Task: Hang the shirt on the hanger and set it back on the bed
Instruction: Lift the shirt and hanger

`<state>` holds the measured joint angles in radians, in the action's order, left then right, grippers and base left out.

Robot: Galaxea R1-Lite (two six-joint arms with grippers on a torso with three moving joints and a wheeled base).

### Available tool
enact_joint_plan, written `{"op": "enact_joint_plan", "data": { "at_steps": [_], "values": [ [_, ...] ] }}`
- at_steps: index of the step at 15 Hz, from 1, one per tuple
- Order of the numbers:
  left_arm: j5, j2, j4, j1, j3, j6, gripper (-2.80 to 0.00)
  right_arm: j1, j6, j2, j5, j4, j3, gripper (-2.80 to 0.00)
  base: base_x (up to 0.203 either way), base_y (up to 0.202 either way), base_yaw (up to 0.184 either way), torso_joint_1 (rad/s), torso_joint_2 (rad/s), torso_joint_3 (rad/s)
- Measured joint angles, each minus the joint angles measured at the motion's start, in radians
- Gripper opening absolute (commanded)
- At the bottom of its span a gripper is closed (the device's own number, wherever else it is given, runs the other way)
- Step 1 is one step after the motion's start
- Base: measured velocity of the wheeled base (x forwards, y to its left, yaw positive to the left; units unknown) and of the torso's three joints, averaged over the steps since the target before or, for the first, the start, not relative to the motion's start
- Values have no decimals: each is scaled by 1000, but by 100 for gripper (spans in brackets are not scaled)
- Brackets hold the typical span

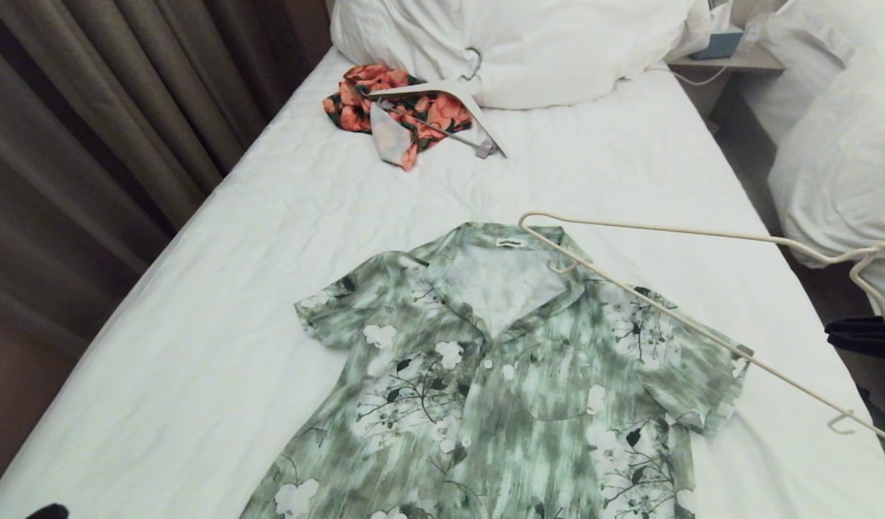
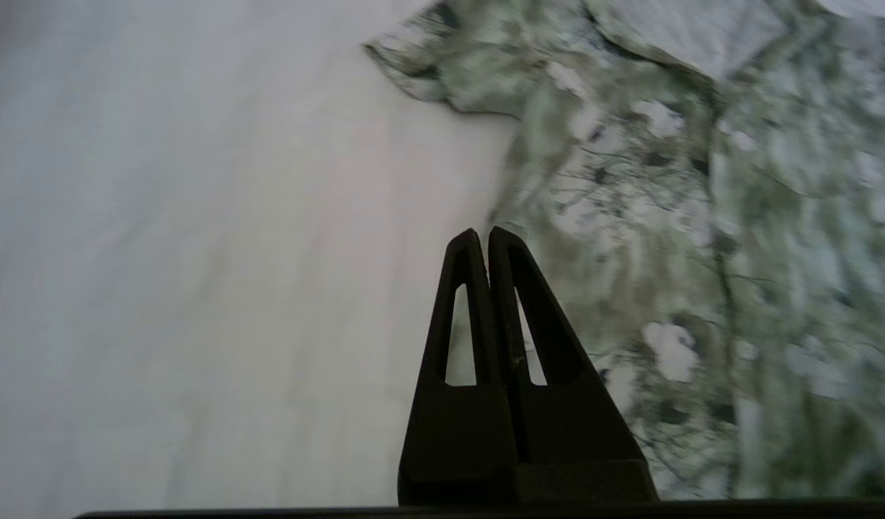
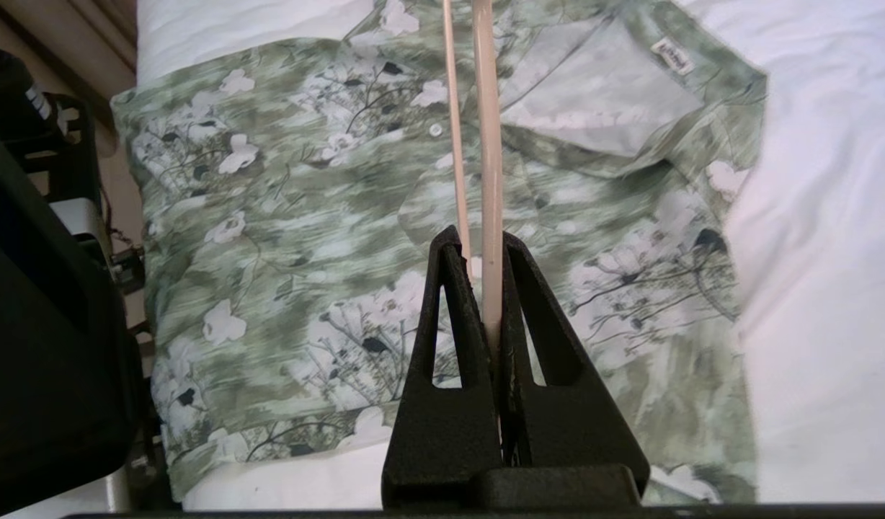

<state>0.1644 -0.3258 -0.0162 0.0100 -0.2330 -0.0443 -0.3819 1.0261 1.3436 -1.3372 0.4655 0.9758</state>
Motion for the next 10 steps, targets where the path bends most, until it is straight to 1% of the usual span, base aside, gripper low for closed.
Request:
{"op": "enact_joint_plan", "data": {
  "at_steps": [4,6,8,10],
  "values": [
    [149,-238,13,4,-84,-45,-280,-4,-54,-8,0,0,40,-280,0,0,0,0,0,0],
    [210,-380,72,17,-121,-87,-280,-4,-76,-10,0,0,56,-280,0,0,0,0,0,0],
    [232,-535,162,68,-172,-157,-280,-4,-88,-10,1,-1,62,-280,0,0,0,0,0,0],
    [241,-678,227,152,-250,-227,-280,-3,-88,-6,2,-2,65,-280,0,0,0,0,0,0]
  ]
}}
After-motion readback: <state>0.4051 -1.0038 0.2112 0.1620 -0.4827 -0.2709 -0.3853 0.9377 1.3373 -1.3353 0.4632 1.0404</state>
